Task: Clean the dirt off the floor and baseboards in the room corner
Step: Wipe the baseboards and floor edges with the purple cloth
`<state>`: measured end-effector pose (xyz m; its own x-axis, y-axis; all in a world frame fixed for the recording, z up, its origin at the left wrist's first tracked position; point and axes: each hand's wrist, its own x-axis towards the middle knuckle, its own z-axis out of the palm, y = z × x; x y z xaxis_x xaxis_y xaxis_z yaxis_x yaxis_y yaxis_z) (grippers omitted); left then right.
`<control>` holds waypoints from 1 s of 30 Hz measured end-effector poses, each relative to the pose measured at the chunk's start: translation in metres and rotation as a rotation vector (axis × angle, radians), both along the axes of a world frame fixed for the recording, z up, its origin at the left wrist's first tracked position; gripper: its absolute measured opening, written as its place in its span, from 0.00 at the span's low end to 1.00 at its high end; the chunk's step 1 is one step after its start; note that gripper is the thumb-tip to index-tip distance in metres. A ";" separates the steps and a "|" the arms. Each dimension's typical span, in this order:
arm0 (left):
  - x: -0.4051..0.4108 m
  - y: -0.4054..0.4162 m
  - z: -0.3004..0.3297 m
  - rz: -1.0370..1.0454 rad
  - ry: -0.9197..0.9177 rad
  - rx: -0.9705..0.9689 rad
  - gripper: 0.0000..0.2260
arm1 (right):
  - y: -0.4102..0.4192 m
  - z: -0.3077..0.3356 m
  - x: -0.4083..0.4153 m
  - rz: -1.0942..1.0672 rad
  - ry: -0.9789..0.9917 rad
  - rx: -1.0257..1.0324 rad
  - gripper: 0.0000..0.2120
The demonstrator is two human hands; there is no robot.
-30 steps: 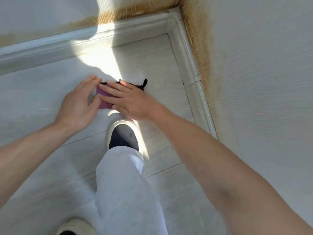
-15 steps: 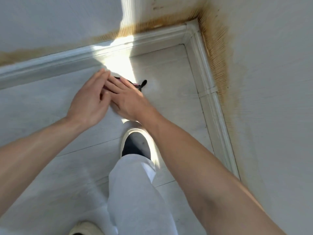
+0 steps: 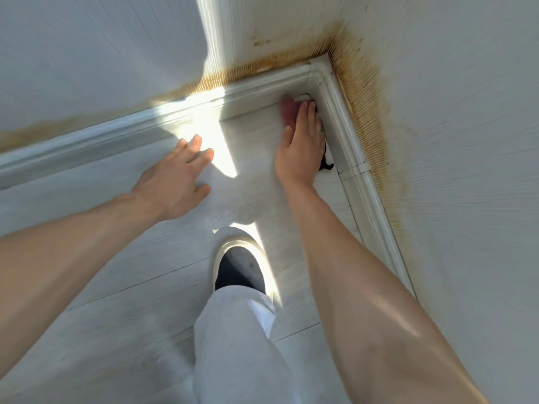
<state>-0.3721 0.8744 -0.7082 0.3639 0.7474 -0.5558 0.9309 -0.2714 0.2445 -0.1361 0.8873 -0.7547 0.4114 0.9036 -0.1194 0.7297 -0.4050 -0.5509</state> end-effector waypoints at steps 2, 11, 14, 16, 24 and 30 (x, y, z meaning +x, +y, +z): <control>0.002 0.000 0.000 -0.014 0.026 -0.014 0.33 | 0.011 0.010 -0.016 -0.206 0.221 0.101 0.25; 0.004 0.005 0.006 -0.051 0.062 -0.058 0.34 | 0.038 0.076 -0.064 -0.861 1.340 0.130 0.21; 0.006 0.005 0.008 -0.059 0.065 -0.059 0.34 | 0.027 0.074 -0.030 -1.006 1.429 0.100 0.23; 0.007 0.004 0.007 -0.057 0.079 -0.053 0.34 | 0.040 0.076 -0.019 -1.135 1.451 0.096 0.24; 0.004 0.009 0.008 -0.063 0.073 -0.073 0.34 | 0.081 0.091 -0.040 -0.893 1.080 0.241 0.19; 0.004 0.006 0.006 -0.066 0.058 -0.045 0.34 | 0.030 0.076 -0.008 -0.645 0.827 0.365 0.18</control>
<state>-0.3677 0.8808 -0.7021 0.3777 0.6966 -0.6100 0.9243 -0.3224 0.2042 -0.1440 0.9175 -0.6784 0.7336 0.5856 -0.3448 -0.2072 -0.2905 -0.9342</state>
